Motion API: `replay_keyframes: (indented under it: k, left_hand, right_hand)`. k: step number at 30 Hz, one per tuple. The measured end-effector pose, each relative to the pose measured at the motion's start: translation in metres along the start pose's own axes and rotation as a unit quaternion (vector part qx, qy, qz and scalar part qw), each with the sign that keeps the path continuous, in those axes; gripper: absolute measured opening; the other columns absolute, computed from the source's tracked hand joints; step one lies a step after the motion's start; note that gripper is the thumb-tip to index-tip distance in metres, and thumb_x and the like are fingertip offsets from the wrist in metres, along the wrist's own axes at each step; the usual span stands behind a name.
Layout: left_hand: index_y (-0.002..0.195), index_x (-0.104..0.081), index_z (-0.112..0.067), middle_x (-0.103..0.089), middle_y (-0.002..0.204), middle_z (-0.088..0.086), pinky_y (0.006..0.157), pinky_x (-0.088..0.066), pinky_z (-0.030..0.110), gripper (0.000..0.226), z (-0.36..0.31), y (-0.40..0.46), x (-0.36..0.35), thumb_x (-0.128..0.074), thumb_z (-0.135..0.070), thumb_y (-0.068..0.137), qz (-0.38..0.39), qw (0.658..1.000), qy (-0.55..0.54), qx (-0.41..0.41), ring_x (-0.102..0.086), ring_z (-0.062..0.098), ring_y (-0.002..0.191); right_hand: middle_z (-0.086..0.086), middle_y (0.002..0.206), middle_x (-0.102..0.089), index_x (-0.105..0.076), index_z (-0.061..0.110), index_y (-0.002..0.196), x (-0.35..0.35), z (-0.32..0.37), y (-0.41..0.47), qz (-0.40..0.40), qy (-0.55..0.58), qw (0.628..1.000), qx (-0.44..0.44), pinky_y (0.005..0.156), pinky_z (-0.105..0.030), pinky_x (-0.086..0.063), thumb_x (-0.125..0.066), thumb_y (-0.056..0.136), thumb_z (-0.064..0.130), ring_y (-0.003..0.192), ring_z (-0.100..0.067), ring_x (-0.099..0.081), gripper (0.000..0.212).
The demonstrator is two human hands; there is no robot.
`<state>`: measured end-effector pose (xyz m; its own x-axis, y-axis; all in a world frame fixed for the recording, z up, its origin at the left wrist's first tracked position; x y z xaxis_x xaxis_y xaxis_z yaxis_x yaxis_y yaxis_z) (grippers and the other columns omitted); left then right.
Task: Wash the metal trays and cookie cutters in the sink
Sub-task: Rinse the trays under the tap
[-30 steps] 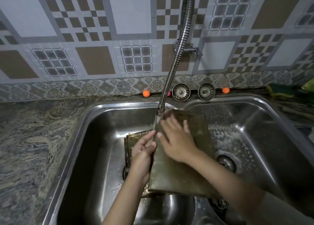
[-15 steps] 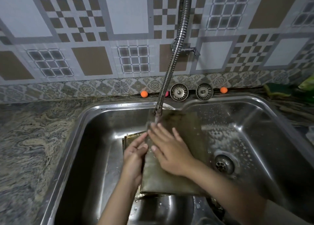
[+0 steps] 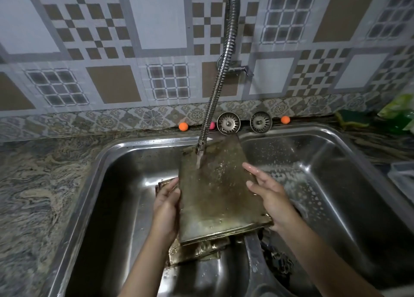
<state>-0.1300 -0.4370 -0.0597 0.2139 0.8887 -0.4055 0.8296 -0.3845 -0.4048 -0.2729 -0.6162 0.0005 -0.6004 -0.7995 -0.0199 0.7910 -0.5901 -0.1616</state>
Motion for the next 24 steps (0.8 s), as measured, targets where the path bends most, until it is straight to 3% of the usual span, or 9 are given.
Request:
replay_keyframes:
  k: [2, 6, 8, 11, 13, 16, 18, 20, 24]
  left_hand:
    - [0.116, -0.058, -0.01, -0.068, 0.101, 0.012, 0.078, -0.055, 0.034, 0.025, 0.007, 0.005, -0.001, -0.048, -0.002, 0.094, 0.0, 0.999, 0.049, 0.01, -0.067, 0.019, 0.083]
    - [0.111, -0.059, -0.019, -0.06, 0.119, 0.007, 0.095, -0.046, 0.038, 0.021, 0.033, 0.021, 0.022, -0.058, -0.011, 0.092, -0.05, 0.966, 0.252, 0.024, -0.057, 0.024, 0.107]
    - [0.11, -0.058, -0.014, -0.061, 0.11, 0.005, 0.078, -0.047, 0.029, 0.019, 0.045, 0.023, 0.033, -0.059, -0.01, 0.091, -0.068, 0.946, 0.314, 0.044, -0.058, 0.021, 0.096]
    - [0.095, -0.058, -0.016, -0.063, 0.1, 0.007, 0.077, -0.05, 0.03, 0.013, 0.06, 0.03, 0.054, -0.064, -0.016, 0.084, -0.099, 0.898, 0.425, 0.055, -0.06, 0.027, 0.094]
    - [0.091, -0.06, -0.021, -0.063, 0.105, 0.009, 0.088, -0.05, 0.036, 0.02, 0.071, 0.042, 0.073, -0.066, -0.027, 0.073, -0.121, 0.861, 0.491, 0.059, -0.06, 0.032, 0.1]
    - [0.093, -0.067, -0.023, -0.063, 0.104, 0.014, 0.086, -0.052, 0.036, 0.038, 0.093, 0.072, 0.104, -0.058, -0.034, 0.057, -0.128, 0.822, 0.549, 0.082, -0.06, 0.033, 0.097]
    - [0.079, -0.068, -0.028, -0.065, 0.096, 0.013, 0.084, -0.054, 0.038, 0.03, 0.093, 0.077, 0.108, -0.056, -0.031, 0.051, -0.136, 0.817, 0.554, 0.08, -0.062, 0.032, 0.093]
    - [0.067, -0.066, -0.03, -0.067, 0.089, 0.01, 0.08, -0.055, 0.04, 0.017, 0.087, 0.075, 0.107, -0.059, -0.025, 0.052, -0.139, 0.82, 0.549, 0.083, -0.062, 0.031, 0.092]
    - [0.07, -0.066, -0.028, -0.067, 0.089, 0.008, 0.076, -0.057, 0.041, 0.022, 0.087, 0.084, 0.117, -0.057, -0.021, 0.051, -0.142, 0.811, 0.563, 0.069, -0.064, 0.029, 0.089]
  right_hand:
    - [0.029, 0.124, -0.052, -0.061, 0.034, 0.123, 0.018, 0.021, 0.0, -0.024, -0.019, 0.999, 0.025, 0.089, -0.008, -0.034, -0.054, 0.092, 0.001, 0.108, 0.021, -0.042, 0.046]
    - [0.015, 0.135, -0.055, -0.063, 0.033, 0.122, 0.065, 0.062, -0.003, -0.073, -0.061, 0.992, 0.084, 0.108, -0.029, -0.036, -0.054, 0.091, -0.001, 0.126, 0.001, -0.047, 0.047]
    - [0.012, 0.133, -0.057, -0.064, 0.035, 0.119, 0.087, 0.068, -0.003, -0.088, -0.094, 0.987, 0.098, 0.112, -0.039, -0.035, -0.056, 0.091, -0.002, 0.129, -0.005, -0.047, 0.048]
    - [0.014, 0.135, -0.053, -0.064, 0.041, 0.116, 0.103, 0.056, -0.001, -0.103, -0.191, 0.973, 0.082, 0.109, -0.03, -0.034, -0.057, 0.09, -0.002, 0.13, -0.007, -0.044, 0.051]
    - [0.013, 0.129, -0.052, -0.06, 0.039, 0.119, 0.106, 0.033, 0.001, -0.095, -0.237, 0.966, 0.051, 0.095, -0.013, -0.037, -0.057, 0.09, -0.003, 0.123, -0.006, -0.046, 0.051]
    - [0.012, 0.117, -0.057, -0.06, 0.036, 0.122, 0.107, -0.013, 0.001, -0.083, -0.294, 0.952, 0.023, 0.078, -0.021, -0.054, -0.058, 0.085, -0.009, 0.099, -0.015, -0.062, 0.059]
    - [0.005, 0.117, -0.059, -0.058, 0.029, 0.126, 0.109, -0.042, 0.004, -0.091, -0.314, 0.945, -0.004, 0.05, -0.012, -0.046, -0.057, 0.081, -0.015, 0.069, -0.01, -0.061, 0.063]
    - [-0.002, 0.122, -0.06, -0.057, 0.021, 0.13, 0.109, -0.068, 0.009, -0.107, -0.33, 0.938, -0.011, 0.04, -0.008, -0.036, -0.056, 0.08, -0.017, 0.054, -0.001, -0.052, 0.062]
    - [-0.011, 0.137, -0.053, -0.054, 0.014, 0.134, 0.108, -0.106, 0.023, -0.102, -0.37, 0.923, -0.006, 0.066, 0.0, -0.043, -0.055, 0.083, -0.015, 0.103, -0.015, -0.06, 0.059]
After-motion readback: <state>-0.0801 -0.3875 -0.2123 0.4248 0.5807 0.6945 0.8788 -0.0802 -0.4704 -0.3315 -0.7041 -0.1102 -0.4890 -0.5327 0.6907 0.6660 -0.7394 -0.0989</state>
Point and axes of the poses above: each hand's wrist, its own y-axis towards the middle knuckle, its own x-axis out of the back of the hand, z = x × y, the point moved 4 cm from there along y, towards the middle knuckle
